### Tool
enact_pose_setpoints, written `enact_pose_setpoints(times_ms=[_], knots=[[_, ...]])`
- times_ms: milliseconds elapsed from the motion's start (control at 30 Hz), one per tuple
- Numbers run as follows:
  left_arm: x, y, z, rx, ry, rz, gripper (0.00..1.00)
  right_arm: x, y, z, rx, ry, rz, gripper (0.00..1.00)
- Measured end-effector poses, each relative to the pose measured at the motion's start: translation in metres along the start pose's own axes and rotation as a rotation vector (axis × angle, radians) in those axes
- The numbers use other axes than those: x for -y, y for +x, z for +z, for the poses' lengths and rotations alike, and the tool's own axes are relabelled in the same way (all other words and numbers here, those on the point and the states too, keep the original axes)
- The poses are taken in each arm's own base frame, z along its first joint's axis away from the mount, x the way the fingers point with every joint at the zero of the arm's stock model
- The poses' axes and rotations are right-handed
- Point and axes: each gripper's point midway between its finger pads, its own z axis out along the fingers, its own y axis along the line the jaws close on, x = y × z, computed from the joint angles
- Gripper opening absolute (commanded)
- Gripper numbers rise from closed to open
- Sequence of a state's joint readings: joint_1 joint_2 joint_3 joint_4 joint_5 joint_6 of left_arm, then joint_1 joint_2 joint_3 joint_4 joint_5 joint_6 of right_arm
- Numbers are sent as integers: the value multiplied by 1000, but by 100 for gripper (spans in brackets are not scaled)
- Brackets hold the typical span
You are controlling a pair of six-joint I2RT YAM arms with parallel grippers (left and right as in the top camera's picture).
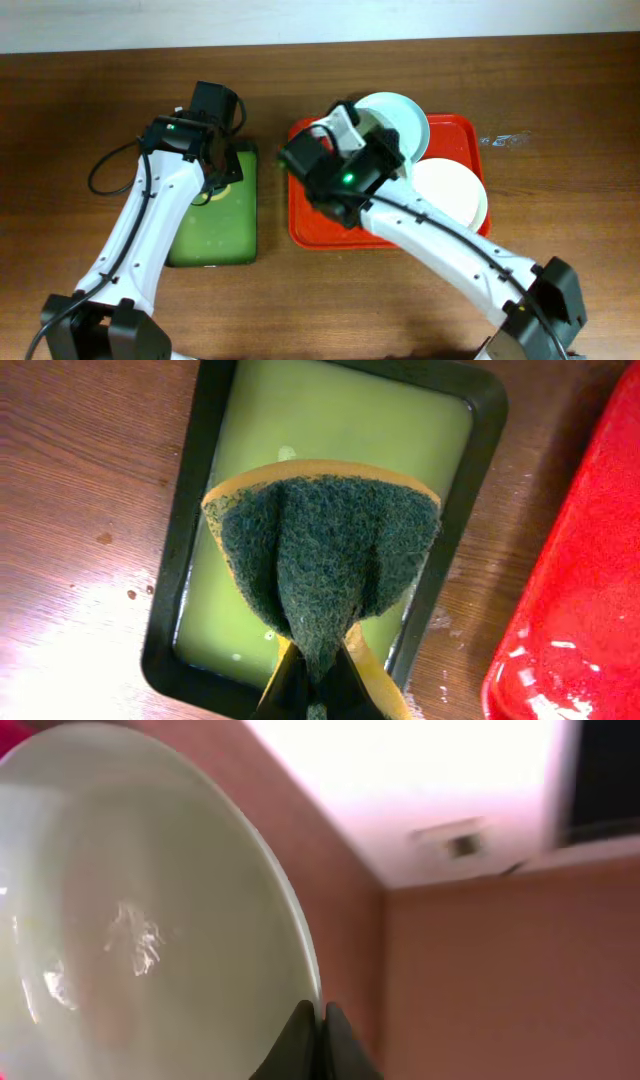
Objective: Clean dirty plates on tray and stack at the side
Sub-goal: 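Carry the pale green plate right and set it beside the tray, then reach the right gripper to grip the light blue plate's rim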
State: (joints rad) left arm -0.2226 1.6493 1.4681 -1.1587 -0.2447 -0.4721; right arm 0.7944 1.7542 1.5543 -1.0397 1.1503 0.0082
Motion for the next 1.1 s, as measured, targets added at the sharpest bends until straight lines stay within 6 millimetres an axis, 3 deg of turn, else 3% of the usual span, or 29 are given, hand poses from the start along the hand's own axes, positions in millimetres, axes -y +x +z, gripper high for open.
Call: enact_pose_setpoints(times_ms=[100, 267, 367, 433, 533, 633, 700, 767, 833, 933, 967, 1000, 1033, 1100], knots=[[-4, 1, 1, 0, -20, 11, 0, 18, -11, -20, 48, 155, -133, 4], [-6, 1, 2, 1, -34, 12, 0, 38, -12, -25, 33, 278, -199, 4], [-7, 1, 2, 2, -38, 13, 0, -4, -10, -3, 33, -18, -122, 4], [-7, 2, 2, 1, -41, 13, 0, -35, 1, 38, -34, -342, 25, 4], [-8, 2, 3, 1, -42, 14, 0, -37, 42, 104, -201, -699, 323, 4], [-7, 1, 3, 2, -40, 13, 0, -4, 85, 152, -275, -952, 697, 4], [-7, 1, 3, 2, -40, 13, 0, 34, 128, 186, -304, -943, 894, 4], [-7, 1, 3, 2, -40, 13, 0, 64, 183, 222, -383, -840, 1066, 4], [-7, 1, 3, 2, -40, 13, 0, 74, 240, 250, -501, -742, 1198, 4], [-7, 1, 3, 2, -40, 13, 0, 54, 297, 282, -641, -705, 1293, 4], [-7, 1, 3, 2, -40, 13, 0, 41, 312, 291, -682, -708, 1306, 15], [-7, 1, 3, 2, -40, 13, 0, 35, 317, 296, -694, -709, 1310, 28], [-7, 1, 3, 2, -40, 13, 0, 31, 321, 299, -707, -705, 1316, 34], [-7, 1, 3, 2, -40, 13, 0, 32, 324, 303, -705, -687, 1311, 38]])
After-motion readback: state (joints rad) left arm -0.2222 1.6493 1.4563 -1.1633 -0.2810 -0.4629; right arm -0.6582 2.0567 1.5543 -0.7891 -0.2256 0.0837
